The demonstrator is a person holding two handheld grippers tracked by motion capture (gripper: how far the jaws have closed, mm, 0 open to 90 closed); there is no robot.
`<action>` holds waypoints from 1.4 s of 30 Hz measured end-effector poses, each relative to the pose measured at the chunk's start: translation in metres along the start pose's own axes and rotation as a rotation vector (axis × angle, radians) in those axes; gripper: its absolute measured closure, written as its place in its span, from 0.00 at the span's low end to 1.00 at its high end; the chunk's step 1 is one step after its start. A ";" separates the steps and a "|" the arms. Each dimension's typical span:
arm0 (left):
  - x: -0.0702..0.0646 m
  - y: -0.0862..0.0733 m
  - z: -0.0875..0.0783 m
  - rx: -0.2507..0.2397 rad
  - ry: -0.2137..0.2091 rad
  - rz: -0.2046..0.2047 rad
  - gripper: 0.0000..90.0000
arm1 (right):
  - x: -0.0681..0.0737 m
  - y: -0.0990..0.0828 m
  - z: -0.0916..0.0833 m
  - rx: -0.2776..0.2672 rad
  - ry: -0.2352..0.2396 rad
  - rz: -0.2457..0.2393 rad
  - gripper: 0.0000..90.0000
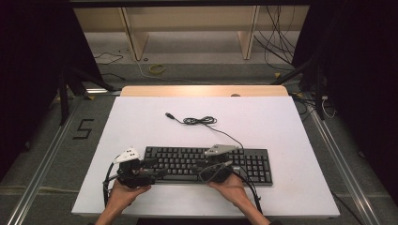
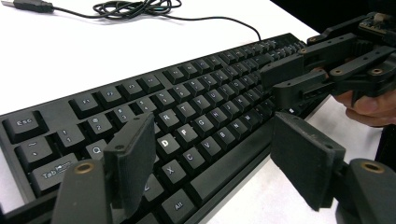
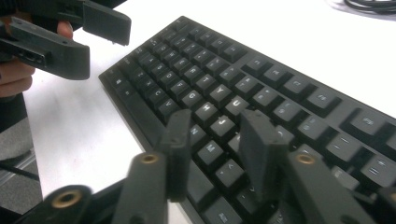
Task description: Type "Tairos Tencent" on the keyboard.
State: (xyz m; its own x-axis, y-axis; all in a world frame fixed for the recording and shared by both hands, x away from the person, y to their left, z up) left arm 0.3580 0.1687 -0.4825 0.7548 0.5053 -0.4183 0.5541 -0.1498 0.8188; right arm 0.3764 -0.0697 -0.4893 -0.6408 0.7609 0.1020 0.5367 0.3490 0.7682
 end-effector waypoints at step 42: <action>0.014 0.027 0.033 0.115 0.035 0.000 0.57 | -0.018 -0.014 -0.043 -0.092 -0.011 0.037 0.41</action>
State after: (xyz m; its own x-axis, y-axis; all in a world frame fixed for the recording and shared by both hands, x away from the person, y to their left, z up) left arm 0.3956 0.1436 -0.4791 0.7430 0.5346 -0.4027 0.5923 -0.2451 0.7675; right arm 0.3566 -0.1123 -0.4748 -0.6150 0.7786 0.1249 0.5069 0.2690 0.8189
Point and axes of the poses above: each handheld gripper's, and its own axes: z roughly forward along the jaws, y roughly out of its top, x roughly to its left, the point moved 4 cm from there along z, roughly forward along the jaws, and after that the axes turned 13 degrees about -y, right-handed, at the moved point
